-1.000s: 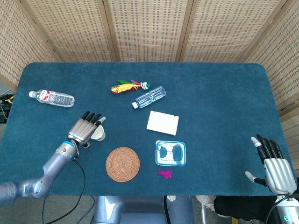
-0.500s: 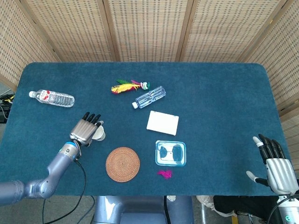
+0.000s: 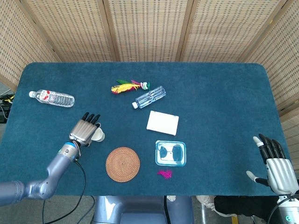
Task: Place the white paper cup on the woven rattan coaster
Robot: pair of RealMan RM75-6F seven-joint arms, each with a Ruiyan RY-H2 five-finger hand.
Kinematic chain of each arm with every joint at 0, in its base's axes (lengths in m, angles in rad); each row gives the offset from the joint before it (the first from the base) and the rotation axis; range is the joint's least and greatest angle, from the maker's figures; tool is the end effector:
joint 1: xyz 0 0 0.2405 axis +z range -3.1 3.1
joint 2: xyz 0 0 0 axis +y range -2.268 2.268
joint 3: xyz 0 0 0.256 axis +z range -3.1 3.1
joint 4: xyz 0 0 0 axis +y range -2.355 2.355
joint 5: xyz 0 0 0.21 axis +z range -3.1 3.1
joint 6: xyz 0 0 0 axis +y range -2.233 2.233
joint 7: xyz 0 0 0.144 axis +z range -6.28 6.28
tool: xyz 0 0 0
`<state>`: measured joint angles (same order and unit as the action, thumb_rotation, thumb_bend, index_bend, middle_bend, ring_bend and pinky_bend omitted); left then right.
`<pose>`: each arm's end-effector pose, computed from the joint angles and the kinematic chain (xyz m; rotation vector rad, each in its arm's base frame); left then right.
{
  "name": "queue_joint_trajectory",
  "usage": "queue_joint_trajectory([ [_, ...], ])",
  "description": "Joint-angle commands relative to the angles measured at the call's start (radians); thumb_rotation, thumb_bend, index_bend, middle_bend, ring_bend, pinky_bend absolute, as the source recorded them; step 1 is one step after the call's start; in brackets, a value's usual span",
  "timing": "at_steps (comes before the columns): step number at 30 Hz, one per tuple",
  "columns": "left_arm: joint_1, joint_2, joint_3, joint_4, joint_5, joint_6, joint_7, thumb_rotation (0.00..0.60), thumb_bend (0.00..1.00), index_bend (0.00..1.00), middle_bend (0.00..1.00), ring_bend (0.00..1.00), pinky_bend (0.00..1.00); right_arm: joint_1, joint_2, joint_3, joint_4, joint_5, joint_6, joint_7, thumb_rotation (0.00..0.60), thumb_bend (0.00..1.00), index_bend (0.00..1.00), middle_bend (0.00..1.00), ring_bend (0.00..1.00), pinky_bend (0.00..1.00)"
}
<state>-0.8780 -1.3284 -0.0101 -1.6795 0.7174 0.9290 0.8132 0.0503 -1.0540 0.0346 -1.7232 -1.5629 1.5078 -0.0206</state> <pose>-0.1781 0.3381 0.0207 -2.0014 -0.7189 -0.3817 -0.2912 -0.1660 0.1671 1.4108 -0.9126 0.9402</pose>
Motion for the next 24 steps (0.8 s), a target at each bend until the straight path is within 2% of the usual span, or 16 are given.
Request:
queue_joint_trajectory([
  [1,0.009,0.026,-0.001,-0.031,0.044,0.019,-0.03,0.6,0.38,0.27,0.0,0.0,0.0,-0.001,-0.001,0.001,0.001,-0.001,0.003,-0.002,0.6,0.12,0.04,0.0,0.0,0.0],
  [7,0.035,0.07,0.003,-0.086,0.2,0.052,-0.103,0.6,0.38,0.27,0.0,0.0,0.0,0.0,-0.002,-0.001,-0.002,-0.005,0.003,-0.011,0.6,0.12,0.04,0.0,0.0,0.0],
  [16,0.065,0.091,0.051,-0.158,0.486,0.054,-0.197,0.6,0.37,0.27,0.0,0.0,0.0,-0.004,-0.001,0.0,-0.005,-0.006,0.011,-0.011,0.6,0.12,0.04,0.0,0.0,0.0],
  [24,0.07,0.05,0.085,-0.198,0.598,0.034,-0.176,0.6,0.37,0.27,0.0,0.0,0.0,-0.005,0.001,0.003,-0.003,-0.003,0.013,-0.005,0.6,0.12,0.04,0.0,0.0,0.0],
])
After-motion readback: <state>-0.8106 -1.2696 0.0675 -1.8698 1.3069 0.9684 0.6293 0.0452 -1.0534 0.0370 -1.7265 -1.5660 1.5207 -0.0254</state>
